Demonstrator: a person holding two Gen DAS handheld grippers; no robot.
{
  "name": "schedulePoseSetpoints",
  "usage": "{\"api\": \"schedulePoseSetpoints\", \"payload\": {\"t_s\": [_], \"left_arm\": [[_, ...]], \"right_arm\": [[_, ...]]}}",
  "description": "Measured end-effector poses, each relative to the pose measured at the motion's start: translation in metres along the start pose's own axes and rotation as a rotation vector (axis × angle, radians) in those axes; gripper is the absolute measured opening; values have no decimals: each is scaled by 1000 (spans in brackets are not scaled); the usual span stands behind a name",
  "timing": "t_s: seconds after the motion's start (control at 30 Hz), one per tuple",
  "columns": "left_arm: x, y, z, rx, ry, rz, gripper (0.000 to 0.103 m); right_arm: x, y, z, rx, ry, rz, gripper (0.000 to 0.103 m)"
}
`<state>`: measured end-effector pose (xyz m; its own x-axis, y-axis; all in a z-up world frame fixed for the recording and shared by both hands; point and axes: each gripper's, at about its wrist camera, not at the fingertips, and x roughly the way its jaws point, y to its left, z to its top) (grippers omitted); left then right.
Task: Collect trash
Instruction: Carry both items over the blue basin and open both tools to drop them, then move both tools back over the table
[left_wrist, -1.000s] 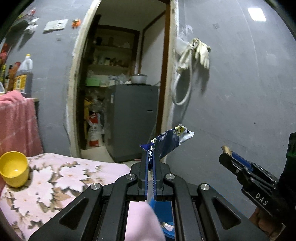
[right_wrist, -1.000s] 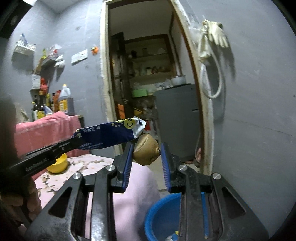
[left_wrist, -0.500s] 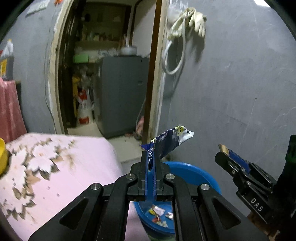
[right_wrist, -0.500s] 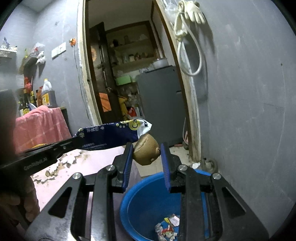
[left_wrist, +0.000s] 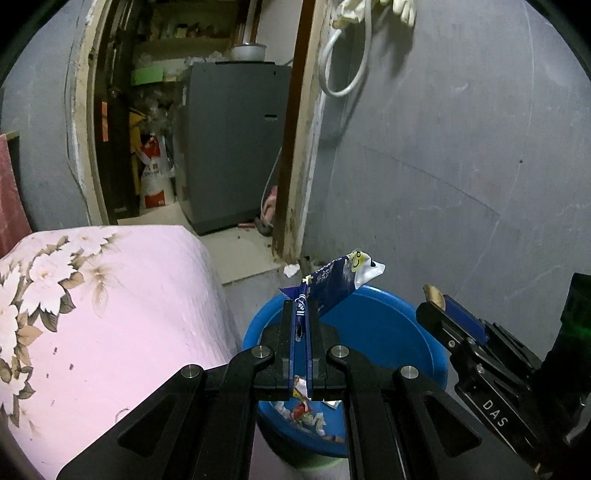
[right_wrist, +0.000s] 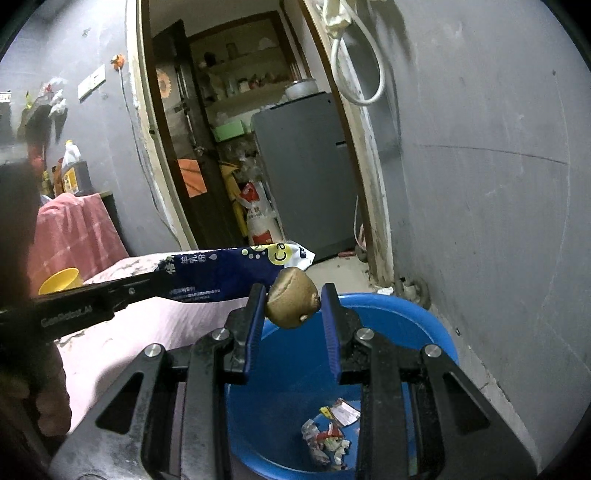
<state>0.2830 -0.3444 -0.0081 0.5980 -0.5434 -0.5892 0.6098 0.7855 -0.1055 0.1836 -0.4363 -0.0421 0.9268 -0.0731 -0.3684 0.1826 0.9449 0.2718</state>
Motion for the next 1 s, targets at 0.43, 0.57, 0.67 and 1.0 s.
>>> {"api": "schedulePoseSetpoints", "payload": {"t_s": [0.43,0.57,0.67,1.0], "left_arm": [[26,5,-8,-45,126,-18,17],[22,12,-9,-73,122,-22,24],[16,19,-8,-79,109,-16,25],[-50,56,0,-141,-56,24,37]], "right_arm": [[13,-10,-8,37,68,-25,41],[13,-14,-7,50,76,-39,53],[11,-12,-5,47,73,-46,56],[-12,25,21,-6,-7,-21,66]]}}
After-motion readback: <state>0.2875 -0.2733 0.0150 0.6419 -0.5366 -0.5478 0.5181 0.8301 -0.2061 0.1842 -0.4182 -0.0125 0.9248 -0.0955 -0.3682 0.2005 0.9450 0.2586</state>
